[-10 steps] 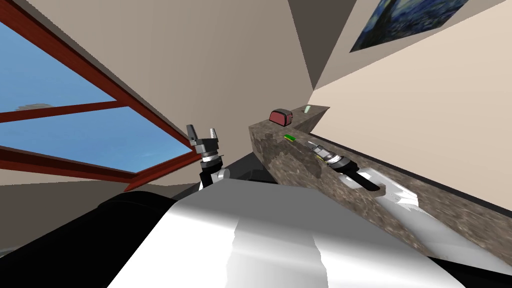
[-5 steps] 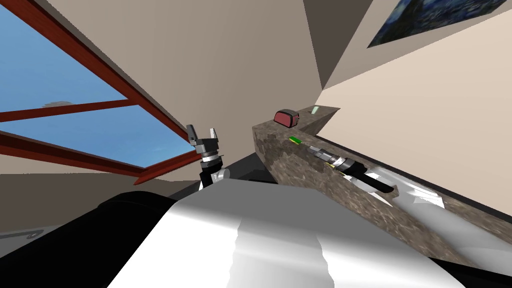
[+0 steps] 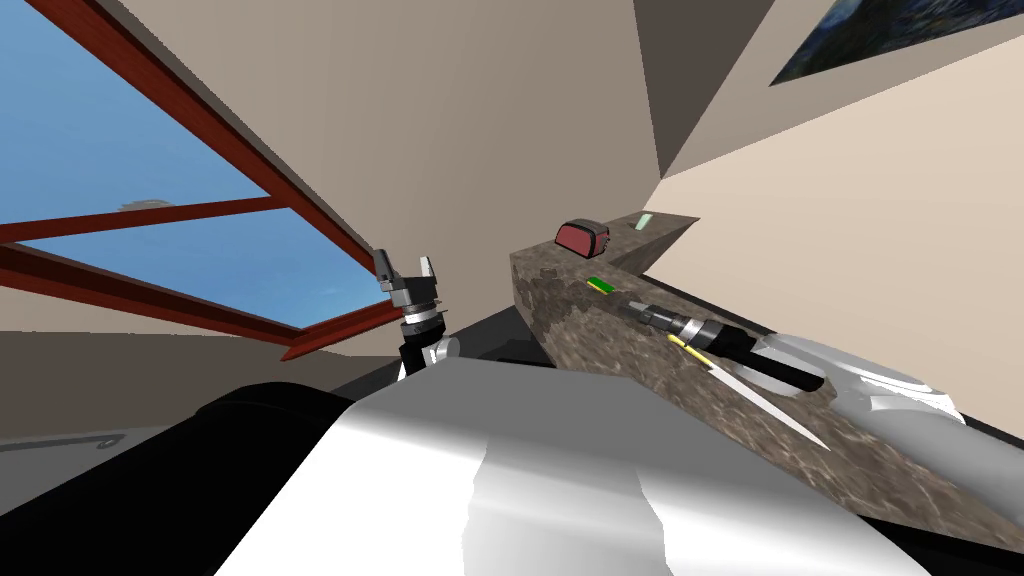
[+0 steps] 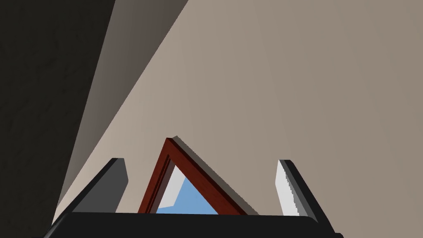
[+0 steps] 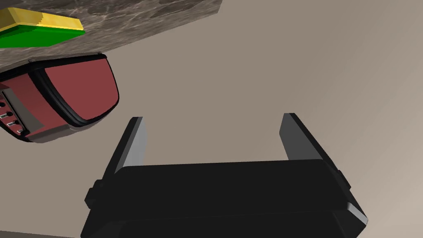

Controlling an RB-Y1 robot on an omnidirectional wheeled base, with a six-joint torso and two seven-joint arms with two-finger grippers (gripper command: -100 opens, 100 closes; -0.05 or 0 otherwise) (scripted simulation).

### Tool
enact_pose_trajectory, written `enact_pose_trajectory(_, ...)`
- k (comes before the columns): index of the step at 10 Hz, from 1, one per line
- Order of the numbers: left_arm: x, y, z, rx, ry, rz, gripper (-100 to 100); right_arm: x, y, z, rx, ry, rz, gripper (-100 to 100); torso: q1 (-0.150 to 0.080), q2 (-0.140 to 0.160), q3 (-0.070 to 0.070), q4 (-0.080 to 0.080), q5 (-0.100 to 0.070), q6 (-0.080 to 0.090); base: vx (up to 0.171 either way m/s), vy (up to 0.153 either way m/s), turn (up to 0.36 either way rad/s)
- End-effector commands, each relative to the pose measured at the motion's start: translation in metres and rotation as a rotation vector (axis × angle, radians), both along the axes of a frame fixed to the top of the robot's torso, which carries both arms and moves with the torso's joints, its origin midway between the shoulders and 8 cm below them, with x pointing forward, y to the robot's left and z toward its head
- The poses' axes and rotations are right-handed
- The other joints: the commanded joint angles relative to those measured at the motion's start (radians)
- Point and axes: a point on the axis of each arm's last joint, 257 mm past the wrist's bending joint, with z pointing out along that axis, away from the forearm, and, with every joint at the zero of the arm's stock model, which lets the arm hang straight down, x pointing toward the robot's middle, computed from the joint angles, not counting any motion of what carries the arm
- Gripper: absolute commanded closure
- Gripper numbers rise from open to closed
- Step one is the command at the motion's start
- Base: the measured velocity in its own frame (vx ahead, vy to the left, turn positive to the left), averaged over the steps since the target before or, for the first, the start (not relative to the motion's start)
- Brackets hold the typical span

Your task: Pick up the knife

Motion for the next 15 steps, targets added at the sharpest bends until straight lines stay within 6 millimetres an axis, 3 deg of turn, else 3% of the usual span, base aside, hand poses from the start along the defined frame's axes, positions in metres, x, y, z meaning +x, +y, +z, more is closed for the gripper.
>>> enact_pose_trajectory(1,0.0,0.0,0.0,0.0,0.0,0.0,0,-0.013,-0.018,-0.019,-0.086,0.057,0.021,-100,0.0,0.0,0.0,0.0,0.0,0.0,0.053,0.013,0.123)
enact_pose_trajectory(3,0.0,0.0,0.0,0.0,0.0,0.0,0,-0.013,-0.028,-0.021,-0.098,0.065,0.006,-100,-0.001,0.0,0.0,0.0,0.0,0.0,0.026,0.005,0.025)
enact_pose_trajectory(5,0.0,0.0,0.0,0.0,0.0,0.0,0,-0.041,-0.066,-0.053,-0.231,0.175,0.012,-100,-0.001,0.001,0.001,0.0,0.0,0.0,0.039,0.008,0.127)
enact_pose_trajectory(6,0.0,0.0,0.0,0.0,0.0,0.0,0,-0.042,-0.072,-0.051,-0.249,0.182,0.013,-100,-0.001,0.0,0.0,0.0,0.0,0.0,0.048,-0.003,0.055)
enact_pose_trajectory(7,0.0,0.0,0.0,0.0,0.0,0.0,0,-0.06,-0.092,-0.066,-0.309,0.243,0.016,-100,-0.001,0.0,0.0,0.0,0.0,0.0,0.039,-0.005,0.104)
enact_pose_trajectory(8,0.0,0.0,0.0,0.0,0.0,0.0,0,-0.06,-0.096,-0.063,-0.323,0.243,0.017,-100,-0.001,0.001,0.0,0.0,0.0,0.0,0.026,-0.007,0.043)
enact_pose_trajectory(9,0.0,0.0,0.0,0.0,0.0,0.0,0,-0.079,-0.119,-0.073,-0.39,0.304,0.022,-100,-0.001,0.001,0.001,0.0,0.0,0.0,0.024,-0.006,0.065)
enact_pose_trajectory(10,0.0,0.0,0.0,0.0,0.0,0.0,0,-0.08,-0.119,-0.073,-0.39,0.306,0.022,-100,-0.002,0.002,0.001,0.0,0.0,0.0,0.017,-0.009,0.04)
enact_pose_trajectory(11,0.0,0.0,0.0,0.0,0.0,0.0,0,-0.101,-0.141,-0.083,-0.451,0.369,0.027,-100,-0.002,0.002,0.001,0.001,-0.001,0.001,0.014,-0.008,0.07)
enact_pose_trajectory(12,0.0,0.0,0.0,0.0,0.0,0.0,0,-0.101,-0.141,-0.083,-0.451,0.369,0.027,-100,-0.002,0.003,0.002,0.001,-0.001,0.0,0.01,-0.01,0.03)
enact_pose_trajectory(14,0.0,0.0,0.0,0.0,0.0,0.0,0,-0.14,-0.182,-0.091,-0.559,0.477,0.034,-100,-0.002,0.003,0.002,0.001,-0.001,0.0,0.01,-0.015,0.068)
enact_pose_trajectory(15,0.0,0.0,0.0,0.0,0.0,0.0,0,-0.147,-0.181,-0.097,-0.558,0.496,0.04,-100,-0.002,0.003,0.002,0.001,-0.001,0.001,0.006,-0.018,0.018)
